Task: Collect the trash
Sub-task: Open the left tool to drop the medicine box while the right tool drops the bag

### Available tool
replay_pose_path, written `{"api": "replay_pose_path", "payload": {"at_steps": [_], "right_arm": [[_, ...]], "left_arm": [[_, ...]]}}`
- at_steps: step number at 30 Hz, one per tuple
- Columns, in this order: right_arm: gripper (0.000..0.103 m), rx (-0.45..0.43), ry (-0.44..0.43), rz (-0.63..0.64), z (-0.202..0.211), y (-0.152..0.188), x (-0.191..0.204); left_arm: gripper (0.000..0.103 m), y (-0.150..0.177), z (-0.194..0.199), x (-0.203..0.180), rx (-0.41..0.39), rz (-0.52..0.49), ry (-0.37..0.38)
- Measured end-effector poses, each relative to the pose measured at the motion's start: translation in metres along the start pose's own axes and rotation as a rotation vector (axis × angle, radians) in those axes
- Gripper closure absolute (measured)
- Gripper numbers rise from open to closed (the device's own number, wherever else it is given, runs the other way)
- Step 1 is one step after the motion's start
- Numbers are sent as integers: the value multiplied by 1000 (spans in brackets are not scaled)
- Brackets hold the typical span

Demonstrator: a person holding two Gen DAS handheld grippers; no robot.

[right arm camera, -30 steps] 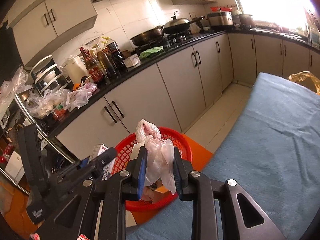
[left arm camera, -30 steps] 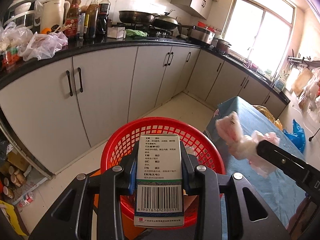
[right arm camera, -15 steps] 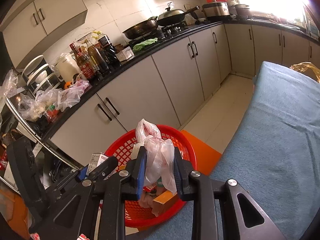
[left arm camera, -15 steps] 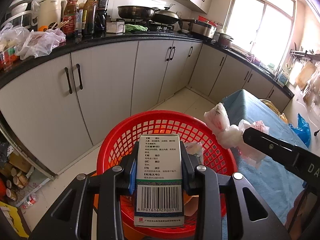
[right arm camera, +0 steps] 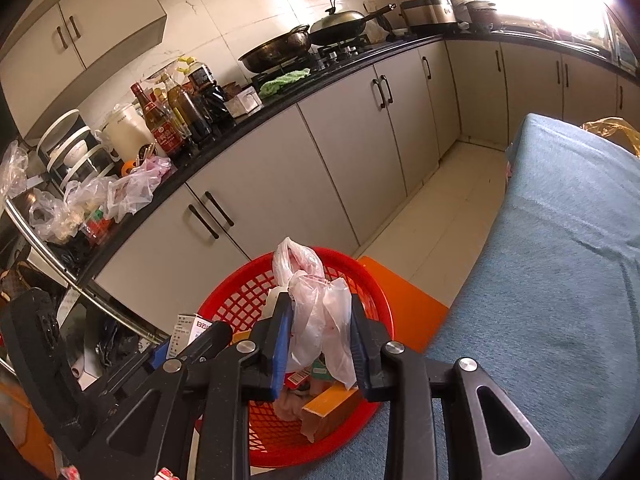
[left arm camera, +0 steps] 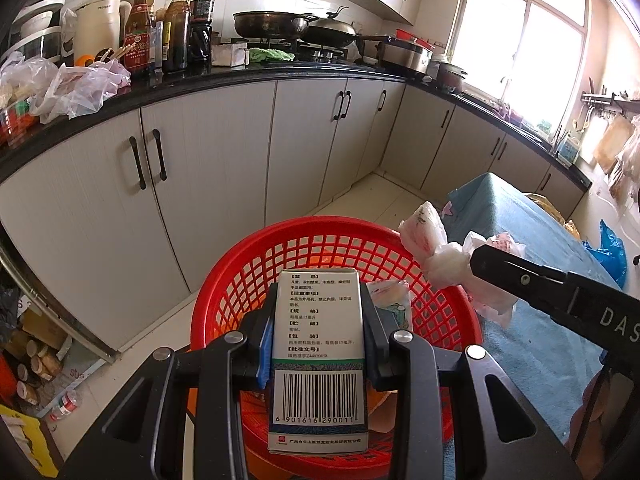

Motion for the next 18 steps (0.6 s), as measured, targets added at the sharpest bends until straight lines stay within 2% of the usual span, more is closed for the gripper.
{"api": "replay_pose_path", "payload": {"at_steps": [7, 8, 10, 12, 13, 14, 16, 18], "right_arm": [[66, -4, 0, -3, 0, 1, 0], [61, -5, 1, -4, 1, 1, -1], [60, -12, 4, -7, 3, 1, -2], [60, -15, 3, -7, 6, 0, -3], [60, -18, 5, -8, 8, 0, -4], [60, -23, 8, -9, 10, 0, -4], [54, -31, 18, -12, 15, 0, -6], [42, -44, 39, -10, 20, 0, -5]], "left_arm": [[69, 1, -1, -2, -4, -12, -14], [63, 1, -1, -2, -2, -11, -17], [50, 0, -1, -1, -4, -4, -22], [49, 0, 1, -1, -23, -12, -41], [44, 0, 2, -2, -27, -17, -50], [35, 0, 3, -2, -30, -20, -58], [29, 1, 6, -2, -48, -18, -68], [25, 2, 10, -4, -67, -31, -94]]}}
Point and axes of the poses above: each gripper's, at about its wrist camera, not at the fingertips, and z roughly against the way its jaws point, x to its left, y to its underside, the point moved 1 cm from there along -z, roughly the way its jaws point, and after that the axes turned 6 degrees about z, right-handed, at the moved point
